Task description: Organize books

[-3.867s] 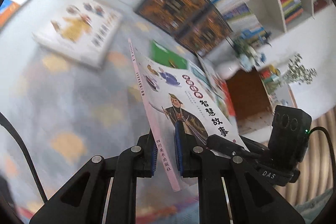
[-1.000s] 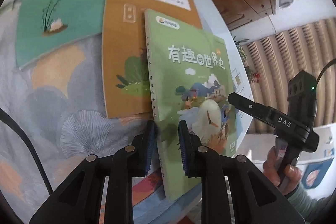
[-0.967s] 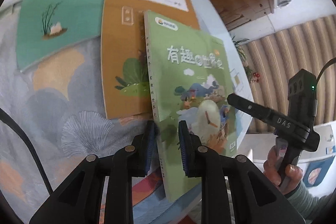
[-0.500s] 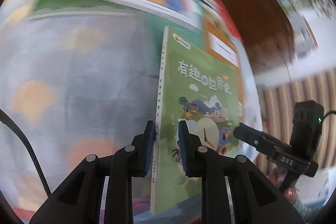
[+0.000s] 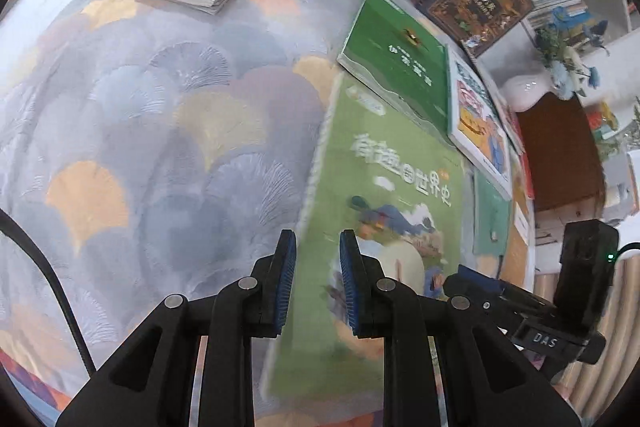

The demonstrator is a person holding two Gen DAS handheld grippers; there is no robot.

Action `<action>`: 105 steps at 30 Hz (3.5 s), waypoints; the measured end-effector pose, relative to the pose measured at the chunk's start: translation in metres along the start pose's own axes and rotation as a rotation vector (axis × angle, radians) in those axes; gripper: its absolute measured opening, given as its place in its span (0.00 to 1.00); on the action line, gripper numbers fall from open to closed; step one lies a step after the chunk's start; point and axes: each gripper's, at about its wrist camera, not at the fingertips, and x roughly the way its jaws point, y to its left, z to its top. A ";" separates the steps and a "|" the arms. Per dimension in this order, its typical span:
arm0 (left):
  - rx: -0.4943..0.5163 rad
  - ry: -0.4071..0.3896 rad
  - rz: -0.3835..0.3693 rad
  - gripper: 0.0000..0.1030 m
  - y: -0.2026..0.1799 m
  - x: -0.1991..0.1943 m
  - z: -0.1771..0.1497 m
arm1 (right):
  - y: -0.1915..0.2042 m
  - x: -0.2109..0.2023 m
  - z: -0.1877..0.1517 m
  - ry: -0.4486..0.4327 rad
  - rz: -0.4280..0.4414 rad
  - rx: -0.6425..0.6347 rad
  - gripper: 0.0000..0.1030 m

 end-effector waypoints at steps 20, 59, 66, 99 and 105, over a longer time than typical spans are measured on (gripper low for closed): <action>-0.081 0.012 -0.282 0.25 -0.011 -0.022 -0.036 | -0.011 -0.008 -0.040 0.000 -0.029 -0.096 0.37; -0.392 0.087 -0.493 0.10 -0.038 0.026 -0.041 | -0.110 0.003 -0.051 0.177 0.675 0.464 0.58; -0.379 0.108 -0.488 0.10 -0.028 0.029 -0.037 | -0.102 -0.014 -0.048 0.095 0.607 0.409 0.46; 0.002 -0.085 -0.384 0.12 0.037 -0.087 0.043 | 0.137 -0.060 -0.007 -0.226 0.011 -0.244 0.46; -0.008 -0.167 -0.339 0.13 0.093 -0.106 0.102 | 0.200 -0.009 0.051 -0.249 0.015 -0.329 0.45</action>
